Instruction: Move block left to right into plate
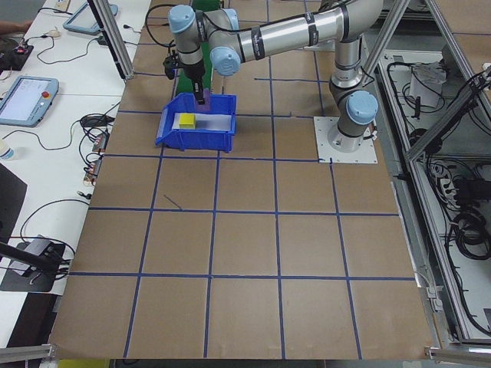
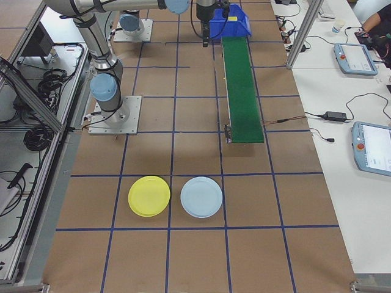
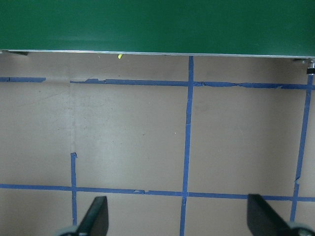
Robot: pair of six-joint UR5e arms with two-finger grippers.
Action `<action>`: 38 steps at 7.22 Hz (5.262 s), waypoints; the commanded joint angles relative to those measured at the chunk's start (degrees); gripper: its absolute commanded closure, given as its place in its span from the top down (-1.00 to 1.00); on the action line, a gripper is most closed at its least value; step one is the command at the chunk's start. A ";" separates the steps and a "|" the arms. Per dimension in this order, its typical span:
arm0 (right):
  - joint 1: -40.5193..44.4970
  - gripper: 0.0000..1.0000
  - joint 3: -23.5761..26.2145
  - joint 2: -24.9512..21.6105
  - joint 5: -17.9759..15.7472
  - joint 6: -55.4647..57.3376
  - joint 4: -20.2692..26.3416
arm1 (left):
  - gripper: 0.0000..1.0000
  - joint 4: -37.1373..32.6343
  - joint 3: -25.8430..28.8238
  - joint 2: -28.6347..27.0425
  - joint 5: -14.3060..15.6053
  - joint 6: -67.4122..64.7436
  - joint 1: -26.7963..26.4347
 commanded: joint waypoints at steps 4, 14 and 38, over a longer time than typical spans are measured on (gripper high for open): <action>0.00 1.00 0.00 0.00 0.00 -0.07 0.00 | -0.78 9.97 2.86 -6.32 -0.30 -1.14 -13.71; 0.00 1.00 0.09 0.00 0.00 -0.07 0.00 | 1.00 21.35 -1.97 -11.02 -2.23 -6.77 -17.52; -26.98 1.00 -11.58 7.81 11.33 -27.14 -0.70 | -0.54 7.13 -2.06 -1.01 0.41 5.64 -0.72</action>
